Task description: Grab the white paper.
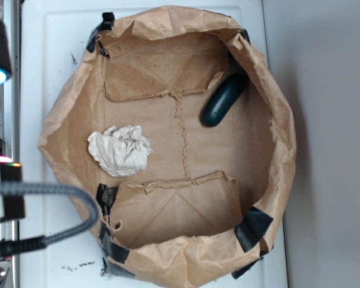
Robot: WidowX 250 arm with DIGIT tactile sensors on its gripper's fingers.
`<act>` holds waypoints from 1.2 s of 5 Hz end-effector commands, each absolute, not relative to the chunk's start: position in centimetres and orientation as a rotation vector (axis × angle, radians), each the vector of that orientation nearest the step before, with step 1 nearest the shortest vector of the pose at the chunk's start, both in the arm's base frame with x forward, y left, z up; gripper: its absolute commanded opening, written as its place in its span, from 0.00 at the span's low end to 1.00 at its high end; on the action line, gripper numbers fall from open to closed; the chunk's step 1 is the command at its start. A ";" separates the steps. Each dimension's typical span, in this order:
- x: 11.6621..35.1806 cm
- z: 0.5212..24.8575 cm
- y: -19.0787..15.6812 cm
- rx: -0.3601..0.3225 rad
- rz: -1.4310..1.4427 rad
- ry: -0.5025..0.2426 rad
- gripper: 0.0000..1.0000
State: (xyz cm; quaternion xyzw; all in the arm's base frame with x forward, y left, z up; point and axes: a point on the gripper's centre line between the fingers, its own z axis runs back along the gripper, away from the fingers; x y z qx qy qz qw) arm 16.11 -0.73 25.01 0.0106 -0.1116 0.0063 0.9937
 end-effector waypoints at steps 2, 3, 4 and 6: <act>24.6 19.5 2.7 0.003 0.033 -0.162 1.00; 25.5 16.7 3.0 0.004 0.015 -0.119 1.00; 26.1 12.5 1.5 0.044 -0.030 -0.055 1.00; 24.5 6.2 -0.5 0.082 -0.125 0.067 1.00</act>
